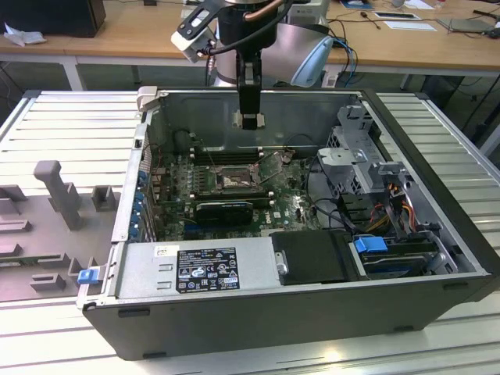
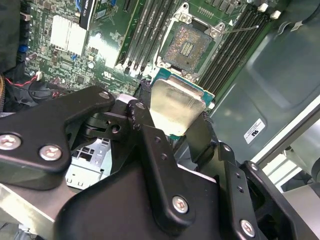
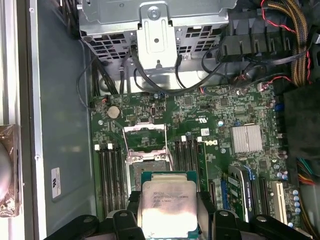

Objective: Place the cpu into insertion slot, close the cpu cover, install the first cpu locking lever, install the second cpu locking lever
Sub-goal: 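Place the cpu into insertion slot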

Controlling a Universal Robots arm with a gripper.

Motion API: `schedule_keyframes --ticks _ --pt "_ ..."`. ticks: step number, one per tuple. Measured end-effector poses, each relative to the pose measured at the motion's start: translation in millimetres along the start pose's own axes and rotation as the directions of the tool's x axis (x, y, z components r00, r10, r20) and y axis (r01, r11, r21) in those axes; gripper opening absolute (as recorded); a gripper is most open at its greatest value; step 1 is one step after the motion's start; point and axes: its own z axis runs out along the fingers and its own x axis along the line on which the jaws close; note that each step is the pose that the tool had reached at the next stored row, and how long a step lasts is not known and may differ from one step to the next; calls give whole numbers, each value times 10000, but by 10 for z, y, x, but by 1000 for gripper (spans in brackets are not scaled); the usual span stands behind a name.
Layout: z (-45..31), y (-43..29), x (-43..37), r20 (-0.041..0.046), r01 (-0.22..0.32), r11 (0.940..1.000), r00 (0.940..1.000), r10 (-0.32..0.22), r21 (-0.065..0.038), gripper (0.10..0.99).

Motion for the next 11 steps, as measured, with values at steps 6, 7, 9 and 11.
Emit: schedule_keyframes --ticks 6,7,9,11 --pt "5 0 0 -19 211 9998 9998 -211 4 529" --pt "6 0 0 -26 283 9996 9996 -283 6 529" --pt "8 -1 0 -36 396 9992 9992 -396 7 529" --pt "9 -1 0 -44 483 9988 9988 -483 9 529"
